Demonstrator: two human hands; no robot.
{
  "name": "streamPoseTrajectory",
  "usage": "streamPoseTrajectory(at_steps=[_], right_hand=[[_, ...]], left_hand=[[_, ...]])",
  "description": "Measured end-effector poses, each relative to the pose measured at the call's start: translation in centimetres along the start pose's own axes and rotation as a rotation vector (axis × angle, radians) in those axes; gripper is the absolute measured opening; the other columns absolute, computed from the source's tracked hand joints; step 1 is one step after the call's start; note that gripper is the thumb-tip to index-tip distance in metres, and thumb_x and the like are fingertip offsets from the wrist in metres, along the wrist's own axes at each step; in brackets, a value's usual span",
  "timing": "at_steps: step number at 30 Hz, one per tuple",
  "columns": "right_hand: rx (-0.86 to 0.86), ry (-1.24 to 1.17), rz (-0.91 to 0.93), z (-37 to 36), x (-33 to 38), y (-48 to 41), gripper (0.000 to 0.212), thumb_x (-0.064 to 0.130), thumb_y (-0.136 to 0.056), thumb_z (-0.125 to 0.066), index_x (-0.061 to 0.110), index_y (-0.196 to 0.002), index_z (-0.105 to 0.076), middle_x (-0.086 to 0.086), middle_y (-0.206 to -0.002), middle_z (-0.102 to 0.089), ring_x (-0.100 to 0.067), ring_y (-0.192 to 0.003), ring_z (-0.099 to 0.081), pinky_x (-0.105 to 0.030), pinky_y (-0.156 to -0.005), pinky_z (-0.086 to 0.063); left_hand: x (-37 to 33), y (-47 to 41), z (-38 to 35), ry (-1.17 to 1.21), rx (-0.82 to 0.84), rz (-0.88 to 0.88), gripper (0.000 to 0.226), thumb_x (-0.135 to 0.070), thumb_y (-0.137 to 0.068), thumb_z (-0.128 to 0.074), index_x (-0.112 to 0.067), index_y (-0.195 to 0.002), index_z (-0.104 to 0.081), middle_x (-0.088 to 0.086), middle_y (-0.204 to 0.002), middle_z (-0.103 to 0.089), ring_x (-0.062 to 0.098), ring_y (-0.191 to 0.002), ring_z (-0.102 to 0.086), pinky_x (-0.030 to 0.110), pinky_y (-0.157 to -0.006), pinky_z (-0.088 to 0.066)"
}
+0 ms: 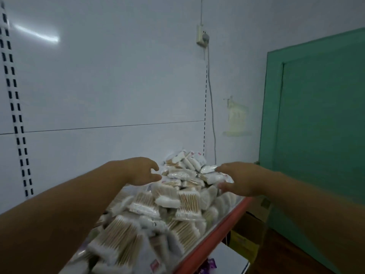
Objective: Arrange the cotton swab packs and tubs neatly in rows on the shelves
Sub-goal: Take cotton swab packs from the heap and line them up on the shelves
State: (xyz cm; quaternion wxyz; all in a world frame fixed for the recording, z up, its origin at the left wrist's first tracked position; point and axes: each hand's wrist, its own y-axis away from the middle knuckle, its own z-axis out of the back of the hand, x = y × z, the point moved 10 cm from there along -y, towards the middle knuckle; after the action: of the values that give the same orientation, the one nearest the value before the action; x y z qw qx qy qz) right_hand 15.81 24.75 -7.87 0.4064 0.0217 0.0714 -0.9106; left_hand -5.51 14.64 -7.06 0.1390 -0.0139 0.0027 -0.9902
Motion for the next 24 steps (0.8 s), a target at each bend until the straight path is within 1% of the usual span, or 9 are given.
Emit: streamPoseTrajectory(at_steps=[8,11,14,16,17,18,20,22,24], right_hand=[[-0.043,-0.052,0.164,-0.5,-3.7,-9.7,0.061,0.050,-0.096,-0.046,0.031,-0.149,-0.025,0.006,-0.156,-0.027,-0.017,-0.142,-0.028,-0.035,-0.114,-0.026],[-0.066,-0.099,0.135,-1.4,-5.0,-13.6,0.063,0.047,-0.095,-0.049,0.027,-0.150,-0.025,0.002,-0.155,-0.031,-0.019,-0.140,-0.032,-0.034,-0.113,-0.029],[-0.073,-0.312,0.036,-2.4,-6.4,-17.5,0.066,0.043,-0.094,-0.054,0.019,-0.149,-0.026,-0.005,-0.151,-0.037,-0.023,-0.135,-0.040,-0.033,-0.108,-0.033],[-0.040,-0.438,-0.014,-3.6,-6.9,-19.8,0.067,0.040,-0.094,-0.056,0.015,-0.149,-0.026,-0.008,-0.150,-0.039,-0.024,-0.133,-0.042,-0.032,-0.106,-0.035],[-0.025,-0.471,-0.028,-4.0,-7.0,-20.8,0.068,0.040,-0.094,-0.056,0.014,-0.149,-0.026,-0.009,-0.150,-0.039,-0.024,-0.133,-0.042,-0.032,-0.105,-0.035],[-0.013,-0.490,-0.037,-4.4,-7.2,-21.7,0.069,0.040,-0.094,-0.056,0.013,-0.149,-0.025,-0.009,-0.150,-0.038,-0.024,-0.134,-0.041,-0.032,-0.105,-0.035],[0.026,-0.500,-0.038,-5.2,-7.5,-23.1,0.072,0.042,-0.092,-0.058,0.010,-0.148,-0.026,-0.010,-0.150,-0.038,-0.024,-0.134,-0.041,-0.032,-0.105,-0.035],[0.078,-0.468,-0.036,-6.0,-7.7,-24.2,0.065,0.045,-0.091,-0.059,0.009,-0.140,-0.038,-0.009,-0.140,-0.047,-0.024,-0.127,-0.046,-0.031,-0.099,-0.038],[0.125,-0.437,-0.010,-6.7,-7.6,-25.1,0.046,0.053,-0.087,-0.060,0.016,-0.114,-0.056,-0.005,-0.112,-0.058,-0.020,-0.104,-0.056,-0.028,-0.082,-0.043]], left_hand=[[0.0,-6.5,0.1,0.013,-0.024,0.160,0.046,-0.045,-0.097,-0.047,-0.024,-0.138,-0.047,-0.002,-0.137,-0.054,0.017,-0.124,-0.048,0.030,-0.103,-0.037],[0.8,-9.3,0.6,0.050,-0.077,0.205,0.046,-0.043,-0.095,-0.051,-0.024,-0.137,-0.049,-0.002,-0.135,-0.054,0.017,-0.123,-0.049,0.030,-0.102,-0.038],[1.3,-12.6,1.3,0.162,-0.136,0.205,0.043,-0.040,-0.093,-0.056,-0.020,-0.131,-0.055,-0.002,-0.125,-0.059,0.015,-0.113,-0.055,0.027,-0.096,-0.041],[2.0,-14.9,1.4,0.235,-0.153,0.220,0.033,-0.040,-0.092,-0.058,-0.016,-0.116,-0.063,0.003,-0.112,-0.061,0.017,-0.101,-0.061,0.026,-0.086,-0.045],[2.4,-15.9,1.4,0.276,-0.151,0.237,0.032,-0.040,-0.092,-0.058,-0.012,-0.106,-0.065,0.007,-0.104,-0.064,0.019,-0.092,-0.065,0.026,-0.076,-0.048],[2.8,-16.9,1.2,0.325,-0.142,0.264,0.038,-0.041,-0.093,-0.058,-0.005,-0.103,-0.066,0.011,-0.100,-0.068,0.022,-0.084,-0.069,0.026,-0.066,-0.051],[3.4,-18.4,0.7,0.397,-0.128,0.320,0.047,-0.043,-0.093,-0.058,0.001,-0.109,-0.064,0.017,-0.099,-0.070,0.024,-0.078,-0.071,0.024,-0.055,-0.053],[3.3,-19.4,0.2,0.399,-0.126,0.340,0.045,-0.044,-0.091,-0.061,-0.004,-0.111,-0.059,0.017,-0.102,-0.068,0.023,-0.073,-0.066,0.024,-0.052,-0.052],[3.2,-20.3,-1.0,0.377,-0.075,0.355,0.039,-0.048,-0.087,-0.064,-0.014,-0.097,-0.051,0.019,-0.107,-0.068,0.022,-0.071,-0.061,0.025,-0.055,-0.050]])
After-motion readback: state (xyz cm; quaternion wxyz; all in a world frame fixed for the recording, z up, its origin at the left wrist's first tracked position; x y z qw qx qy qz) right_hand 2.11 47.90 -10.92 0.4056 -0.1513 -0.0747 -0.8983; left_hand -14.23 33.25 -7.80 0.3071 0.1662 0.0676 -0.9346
